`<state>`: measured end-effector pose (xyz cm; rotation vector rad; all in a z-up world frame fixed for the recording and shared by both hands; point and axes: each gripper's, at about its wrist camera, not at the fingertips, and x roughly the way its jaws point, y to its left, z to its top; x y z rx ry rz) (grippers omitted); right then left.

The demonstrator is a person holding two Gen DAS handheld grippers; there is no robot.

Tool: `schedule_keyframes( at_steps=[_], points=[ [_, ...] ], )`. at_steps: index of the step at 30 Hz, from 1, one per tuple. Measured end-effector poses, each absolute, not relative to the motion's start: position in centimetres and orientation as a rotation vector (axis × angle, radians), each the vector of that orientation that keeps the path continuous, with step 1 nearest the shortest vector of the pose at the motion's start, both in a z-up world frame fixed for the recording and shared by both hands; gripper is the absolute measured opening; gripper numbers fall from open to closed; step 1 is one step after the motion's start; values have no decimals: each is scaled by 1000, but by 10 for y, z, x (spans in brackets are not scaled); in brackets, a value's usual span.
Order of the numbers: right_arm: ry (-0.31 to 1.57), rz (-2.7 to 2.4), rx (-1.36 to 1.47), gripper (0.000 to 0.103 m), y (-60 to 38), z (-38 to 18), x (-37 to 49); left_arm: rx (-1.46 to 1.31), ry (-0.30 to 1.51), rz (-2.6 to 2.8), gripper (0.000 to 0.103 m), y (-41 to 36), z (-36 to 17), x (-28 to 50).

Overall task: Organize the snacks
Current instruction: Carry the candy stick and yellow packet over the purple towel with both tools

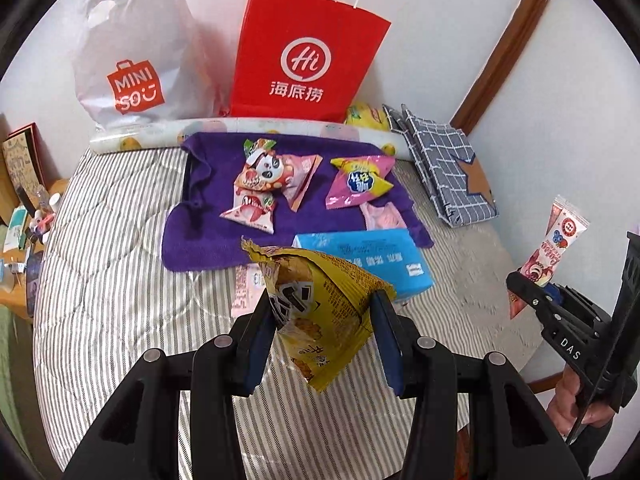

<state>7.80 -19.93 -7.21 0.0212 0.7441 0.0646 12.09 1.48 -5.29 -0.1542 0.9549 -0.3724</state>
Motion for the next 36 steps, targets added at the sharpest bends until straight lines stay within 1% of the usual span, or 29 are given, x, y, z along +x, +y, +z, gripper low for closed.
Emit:
schedule_keyframes(
  at_steps=[17, 36],
  points=[
    [761, 62, 3, 23, -198, -71, 133, -140, 985, -375, 47, 20, -58, 167],
    [860, 61, 14, 23, -192, -112, 224, -196, 1020, -371, 47, 42, -87, 250]
  ],
)
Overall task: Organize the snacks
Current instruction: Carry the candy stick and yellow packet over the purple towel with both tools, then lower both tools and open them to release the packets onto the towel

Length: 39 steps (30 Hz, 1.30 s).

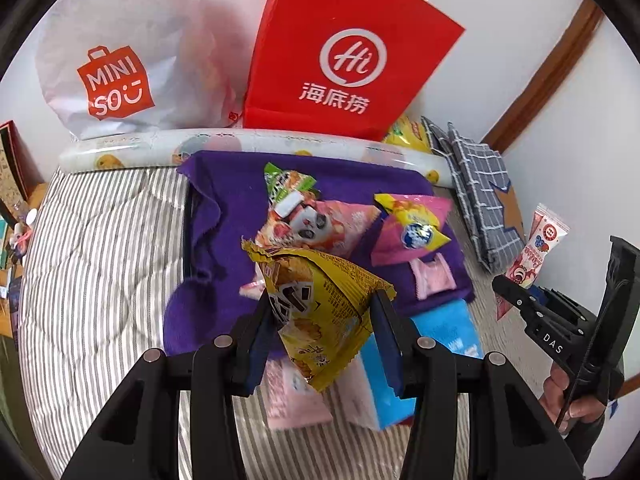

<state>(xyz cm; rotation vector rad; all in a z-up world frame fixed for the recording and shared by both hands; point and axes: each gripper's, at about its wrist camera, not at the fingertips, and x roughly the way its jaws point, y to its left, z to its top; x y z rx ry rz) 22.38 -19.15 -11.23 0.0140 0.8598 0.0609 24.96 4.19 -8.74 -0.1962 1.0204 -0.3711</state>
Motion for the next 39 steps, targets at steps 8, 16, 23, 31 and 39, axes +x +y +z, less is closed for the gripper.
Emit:
schedule_keyframes(
  at_steps=[8, 16, 23, 31, 39],
  points=[
    [936, 60, -21, 23, -183, -139, 262, -212, 1062, -385, 47, 48, -114, 280],
    [984, 33, -86, 23, -181, -156, 285, -231, 1078, -417, 47, 41, -135, 303],
    [983, 40, -109, 28, -177, -159, 293, -249, 1079, -417, 47, 34, -142, 318],
    [893, 68, -64, 49, -185, -138, 281, -265, 1093, -405, 50, 33, -148, 317],
    [827, 99, 5, 52, -189, -114, 264, -260, 1059, -351, 77, 45, -130, 302]
  ],
)
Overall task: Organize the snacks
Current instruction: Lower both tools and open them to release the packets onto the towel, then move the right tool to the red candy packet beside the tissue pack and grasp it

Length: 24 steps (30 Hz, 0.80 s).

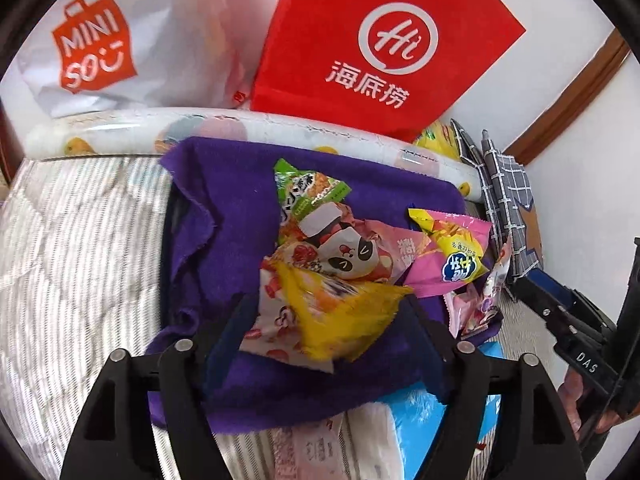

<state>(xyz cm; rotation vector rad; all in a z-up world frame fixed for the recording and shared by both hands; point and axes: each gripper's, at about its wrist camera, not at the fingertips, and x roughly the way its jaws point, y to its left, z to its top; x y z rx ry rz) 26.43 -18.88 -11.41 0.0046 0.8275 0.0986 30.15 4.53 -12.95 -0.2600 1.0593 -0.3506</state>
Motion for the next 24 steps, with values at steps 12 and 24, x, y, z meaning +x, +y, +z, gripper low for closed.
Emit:
schedule_keyframes(
  at_steps=[12, 24],
  points=[
    [822, 68, 5, 56, -189, -115, 197, -247, 1042, -320, 78, 60, -114, 256],
    [833, 224, 45, 85, -147, -144, 119, -216, 1013, -340, 78, 66, -103, 202]
  ],
)
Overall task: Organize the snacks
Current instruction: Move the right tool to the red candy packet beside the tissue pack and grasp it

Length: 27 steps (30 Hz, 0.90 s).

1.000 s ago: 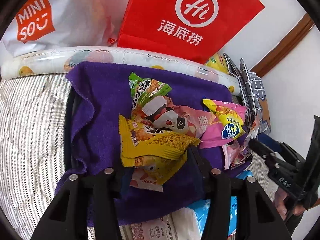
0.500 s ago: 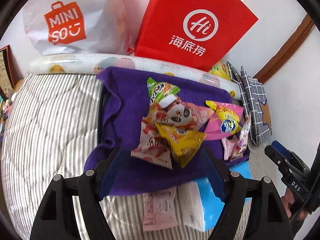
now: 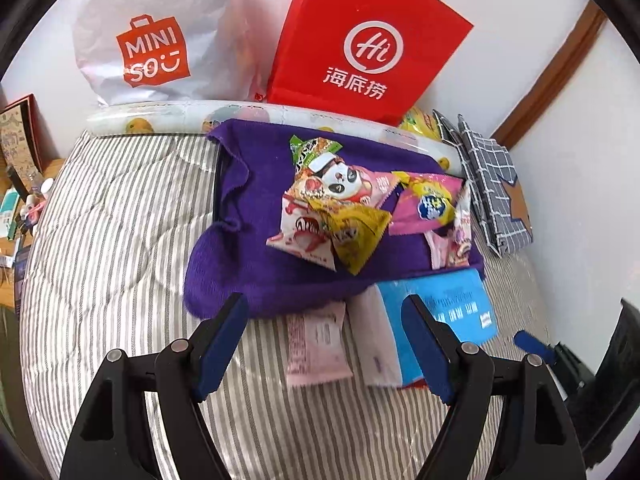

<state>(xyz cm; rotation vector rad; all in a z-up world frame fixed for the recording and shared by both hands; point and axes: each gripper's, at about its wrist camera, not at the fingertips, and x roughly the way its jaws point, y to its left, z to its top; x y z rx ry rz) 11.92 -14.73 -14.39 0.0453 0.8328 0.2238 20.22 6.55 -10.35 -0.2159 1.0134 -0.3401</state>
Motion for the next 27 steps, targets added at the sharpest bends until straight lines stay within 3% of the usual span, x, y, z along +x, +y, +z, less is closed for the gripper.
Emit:
schedule_keyframes(
  at_steps=[9, 24, 27],
  points=[
    [886, 148, -3, 87, -120, -189, 121, -212, 1015, -349, 79, 81, -114, 184],
    [862, 47, 97, 86, -115, -213, 139, -182, 1036, -346, 79, 90, -138, 179],
    [843, 63, 112, 71, -118, -211, 136, -178, 1046, -340, 79, 91, -144, 177]
  ],
)
